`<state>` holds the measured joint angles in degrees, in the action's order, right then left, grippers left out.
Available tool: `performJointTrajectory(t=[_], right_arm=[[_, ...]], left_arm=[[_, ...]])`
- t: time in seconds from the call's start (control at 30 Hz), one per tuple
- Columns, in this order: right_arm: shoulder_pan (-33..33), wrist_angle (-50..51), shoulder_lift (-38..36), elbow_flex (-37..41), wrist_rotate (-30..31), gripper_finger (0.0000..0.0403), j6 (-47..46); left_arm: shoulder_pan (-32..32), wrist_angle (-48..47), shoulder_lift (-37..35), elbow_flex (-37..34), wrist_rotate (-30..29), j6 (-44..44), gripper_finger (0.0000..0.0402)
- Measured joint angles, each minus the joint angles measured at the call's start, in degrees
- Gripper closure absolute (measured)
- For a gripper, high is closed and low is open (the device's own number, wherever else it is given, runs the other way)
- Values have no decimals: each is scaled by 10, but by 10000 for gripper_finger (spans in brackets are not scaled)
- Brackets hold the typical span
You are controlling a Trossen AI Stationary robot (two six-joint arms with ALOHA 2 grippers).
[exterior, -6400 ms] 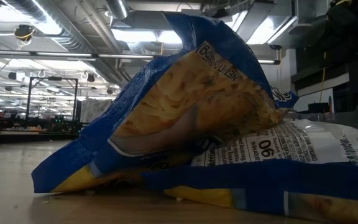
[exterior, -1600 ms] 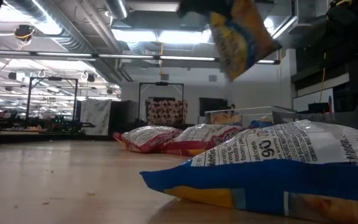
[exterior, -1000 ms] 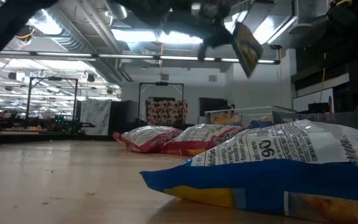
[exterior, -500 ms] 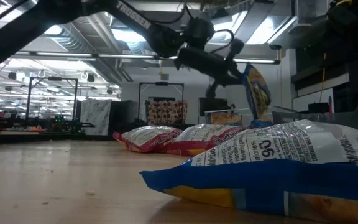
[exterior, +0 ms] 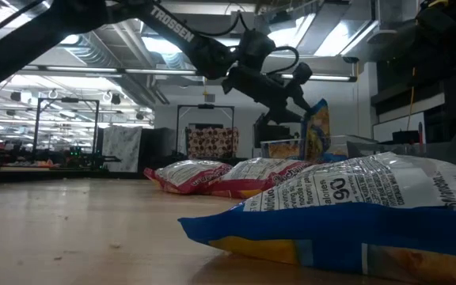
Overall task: Sort Maruchan noodles
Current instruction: Put the blue bag into the top transparent bin
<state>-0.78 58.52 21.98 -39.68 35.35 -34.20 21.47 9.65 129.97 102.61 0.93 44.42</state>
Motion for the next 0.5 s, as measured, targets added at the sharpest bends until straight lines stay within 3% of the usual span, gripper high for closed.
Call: performJointTrajectory(t=[0.17, 0.5], right_arm=[[0, 0, 0, 0, -1, 52, 0], [0, -5, 0, 0, -5, 52, 11]], left_arm=[[7, 0, -3, 0, 17, 3, 267], [46, -1, -3, 0, 159, 67, 265]])
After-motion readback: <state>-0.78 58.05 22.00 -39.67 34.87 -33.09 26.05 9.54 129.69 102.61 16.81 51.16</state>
